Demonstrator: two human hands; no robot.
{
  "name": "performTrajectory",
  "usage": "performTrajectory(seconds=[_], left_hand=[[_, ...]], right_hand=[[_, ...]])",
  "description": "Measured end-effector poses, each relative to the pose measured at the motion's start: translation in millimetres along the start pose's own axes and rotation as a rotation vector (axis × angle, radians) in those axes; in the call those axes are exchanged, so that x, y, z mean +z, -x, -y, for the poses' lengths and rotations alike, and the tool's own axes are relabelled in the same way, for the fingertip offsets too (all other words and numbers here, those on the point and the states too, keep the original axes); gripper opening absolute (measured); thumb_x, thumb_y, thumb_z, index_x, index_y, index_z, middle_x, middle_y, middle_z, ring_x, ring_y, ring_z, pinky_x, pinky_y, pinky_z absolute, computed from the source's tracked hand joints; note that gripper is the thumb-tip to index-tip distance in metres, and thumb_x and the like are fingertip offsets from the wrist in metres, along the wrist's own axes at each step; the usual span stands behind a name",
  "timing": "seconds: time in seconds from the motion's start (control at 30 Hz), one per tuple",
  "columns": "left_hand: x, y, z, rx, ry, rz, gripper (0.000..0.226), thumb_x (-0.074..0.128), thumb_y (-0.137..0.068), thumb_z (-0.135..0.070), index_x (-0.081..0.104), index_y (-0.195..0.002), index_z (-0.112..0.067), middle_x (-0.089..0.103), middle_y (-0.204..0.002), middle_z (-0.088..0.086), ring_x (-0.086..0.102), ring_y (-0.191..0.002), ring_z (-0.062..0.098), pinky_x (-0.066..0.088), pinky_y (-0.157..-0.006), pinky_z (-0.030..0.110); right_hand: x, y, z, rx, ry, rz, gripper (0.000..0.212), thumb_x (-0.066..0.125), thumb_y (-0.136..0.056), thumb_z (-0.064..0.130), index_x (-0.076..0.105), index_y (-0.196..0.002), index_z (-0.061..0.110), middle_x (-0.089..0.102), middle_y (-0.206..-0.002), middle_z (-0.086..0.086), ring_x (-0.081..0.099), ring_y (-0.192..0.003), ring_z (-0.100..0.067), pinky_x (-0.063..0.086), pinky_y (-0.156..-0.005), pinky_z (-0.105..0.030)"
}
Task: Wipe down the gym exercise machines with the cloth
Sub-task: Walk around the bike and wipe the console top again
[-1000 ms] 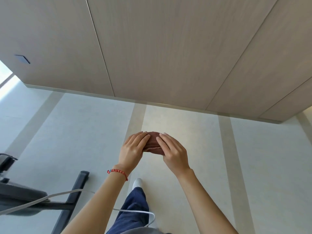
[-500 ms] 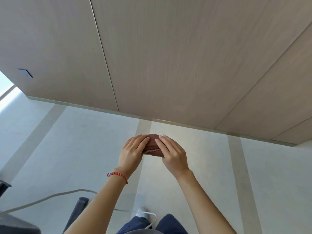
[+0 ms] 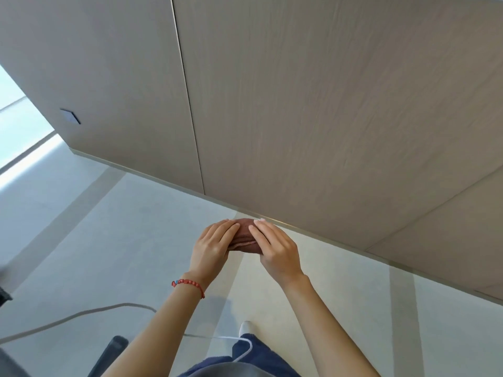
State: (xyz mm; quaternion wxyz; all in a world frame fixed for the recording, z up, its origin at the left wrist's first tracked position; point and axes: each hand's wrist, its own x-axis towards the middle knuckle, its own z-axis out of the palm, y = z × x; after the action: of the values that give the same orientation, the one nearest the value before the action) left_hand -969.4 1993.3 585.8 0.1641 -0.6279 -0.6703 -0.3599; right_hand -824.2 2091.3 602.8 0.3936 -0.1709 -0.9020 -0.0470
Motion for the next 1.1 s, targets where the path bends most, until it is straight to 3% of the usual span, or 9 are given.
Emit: performTrajectory(seconds=[0.17,0.37,0.47,0.57,0.73,0.9,1.0,1.1], left_hand=[[15.8,-30.5,15.7,-0.046,-0.052,-0.019,0.03,0.045,-0.085,-0.005,0.052,-0.113,-0.008,0.068,-0.104,0.013,0.058,-0.099,0.025,0.051,-0.082,0.035],[12.4,-41.8,50.4,-0.091,-0.113,-0.028,0.03,0.053,-0.085,-0.006,0.052,-0.114,-0.007,0.068,-0.105,0.014,0.063,-0.096,0.028,0.053,-0.082,0.036],[6.3,-44.5,69.6,-0.108,-0.114,-0.021,0.049,0.073,-0.071,0.007,0.052,-0.113,-0.005,0.068,-0.104,0.015,0.065,-0.094,0.031,0.052,-0.082,0.037],[-4.5,-46.6,94.7,-0.148,-0.139,-0.016,0.058,0.078,-0.063,0.009,0.052,-0.113,-0.006,0.069,-0.102,0.015,0.067,-0.091,0.031,0.052,-0.081,0.037],[-24.2,-44.9,141.1,-0.169,-0.197,-0.048,0.029,0.062,-0.087,-0.01,0.051,-0.114,-0.007,0.069,-0.102,0.014,0.067,-0.091,0.031,0.054,-0.079,0.038],[-46.4,-30.8,183.5,-0.254,-0.244,-0.084,0.034,0.053,-0.081,-0.001,0.052,-0.114,-0.008,0.069,-0.104,0.011,0.059,-0.099,0.024,0.049,-0.085,0.032],[-60.0,-20.6,201.1,-0.309,-0.273,-0.107,0.043,0.059,-0.072,0.007,0.053,-0.113,-0.007,0.068,-0.104,0.012,0.057,-0.1,0.024,0.043,-0.089,0.03],[-72.5,-7.4,213.8,-0.366,-0.314,-0.117,0.039,0.052,-0.077,0.005,0.053,-0.114,-0.007,0.068,-0.105,0.012,0.055,-0.101,0.024,0.042,-0.089,0.03]], right_hand=[[21.1,-29.6,-32.1,-0.052,-0.051,0.002,0.053,0.022,-0.101,0.0,0.075,-0.097,0.003,0.073,-0.102,-0.011,0.071,-0.095,-0.026,0.056,-0.083,-0.032],[53.5,-62.9,-35.0,-0.12,-0.115,0.024,0.055,0.021,-0.102,0.003,0.075,-0.098,0.003,0.072,-0.103,-0.011,0.07,-0.095,-0.025,0.055,-0.085,-0.031],[75.1,-79.6,-30.4,-0.138,-0.136,0.048,0.052,0.022,-0.102,0.002,0.075,-0.099,0.004,0.072,-0.104,-0.011,0.07,-0.096,-0.026,0.055,-0.085,-0.031],[98.4,-98.2,-18.3,-0.16,-0.162,0.063,0.051,0.023,-0.102,0.004,0.074,-0.1,0.003,0.072,-0.105,-0.011,0.07,-0.097,-0.026,0.056,-0.085,-0.032],[134.8,-132.6,7.2,-0.201,-0.208,0.049,0.053,0.023,-0.103,0.005,0.075,-0.098,0.003,0.072,-0.103,-0.011,0.07,-0.096,-0.026,0.056,-0.084,-0.031],[172.6,-161.3,39.2,-0.255,-0.272,0.045,0.053,0.022,-0.101,0.001,0.075,-0.098,0.003,0.072,-0.103,-0.011,0.07,-0.096,-0.026,0.057,-0.083,-0.033],[191.0,-174.3,57.8,-0.289,-0.314,0.056,0.052,0.024,-0.101,0.0,0.075,-0.097,0.004,0.072,-0.103,-0.011,0.07,-0.096,-0.026,0.056,-0.083,-0.033],[206.8,-186.7,75.4,-0.34,-0.369,0.063,0.054,0.022,-0.101,0.001,0.075,-0.096,0.003,0.072,-0.102,-0.011,0.07,-0.095,-0.026,0.057,-0.083,-0.033]])
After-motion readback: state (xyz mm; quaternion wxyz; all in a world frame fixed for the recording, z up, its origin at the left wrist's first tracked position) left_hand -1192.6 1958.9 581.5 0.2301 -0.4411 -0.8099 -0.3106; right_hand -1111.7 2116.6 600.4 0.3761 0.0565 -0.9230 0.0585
